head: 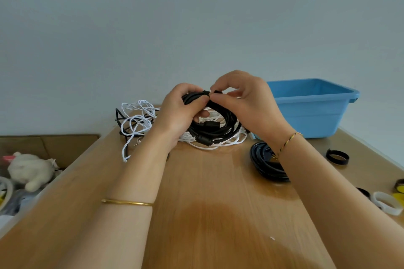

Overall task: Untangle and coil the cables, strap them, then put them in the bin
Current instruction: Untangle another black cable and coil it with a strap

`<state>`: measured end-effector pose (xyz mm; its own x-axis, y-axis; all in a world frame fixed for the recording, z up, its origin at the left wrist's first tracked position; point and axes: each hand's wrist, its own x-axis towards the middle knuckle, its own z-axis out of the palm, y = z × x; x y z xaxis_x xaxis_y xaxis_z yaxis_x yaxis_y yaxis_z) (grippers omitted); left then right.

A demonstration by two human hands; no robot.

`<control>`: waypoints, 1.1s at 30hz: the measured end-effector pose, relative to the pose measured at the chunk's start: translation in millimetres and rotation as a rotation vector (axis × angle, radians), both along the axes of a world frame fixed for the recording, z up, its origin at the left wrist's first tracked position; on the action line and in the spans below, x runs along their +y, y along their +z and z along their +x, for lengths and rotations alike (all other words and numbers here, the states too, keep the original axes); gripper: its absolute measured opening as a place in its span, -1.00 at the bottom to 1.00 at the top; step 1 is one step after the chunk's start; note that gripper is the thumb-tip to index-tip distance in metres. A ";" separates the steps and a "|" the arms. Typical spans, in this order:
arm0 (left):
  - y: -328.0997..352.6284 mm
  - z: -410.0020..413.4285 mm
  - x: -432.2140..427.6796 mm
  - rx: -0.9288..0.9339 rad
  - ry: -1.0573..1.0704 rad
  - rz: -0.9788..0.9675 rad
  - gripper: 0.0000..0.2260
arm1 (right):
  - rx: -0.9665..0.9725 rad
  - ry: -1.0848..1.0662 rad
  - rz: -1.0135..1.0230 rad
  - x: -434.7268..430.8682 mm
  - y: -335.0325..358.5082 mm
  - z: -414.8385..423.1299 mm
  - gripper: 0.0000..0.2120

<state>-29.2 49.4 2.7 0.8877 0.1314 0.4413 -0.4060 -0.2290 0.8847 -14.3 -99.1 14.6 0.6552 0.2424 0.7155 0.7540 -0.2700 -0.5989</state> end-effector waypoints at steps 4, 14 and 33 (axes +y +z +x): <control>-2.9 1.2 -0.3 -0.006 -0.039 -0.016 -0.90 | -0.062 0.009 0.004 3.5 -1.1 -0.1 -0.95; -6.3 -3.0 -14.5 0.032 -0.189 0.041 -0.85 | 0.227 -0.107 0.281 -3.8 -6.3 9.1 -0.95; -0.7 -6.8 -18.0 -0.099 -0.059 0.183 -0.81 | 0.296 -0.120 0.186 -5.1 -3.5 10.2 -0.85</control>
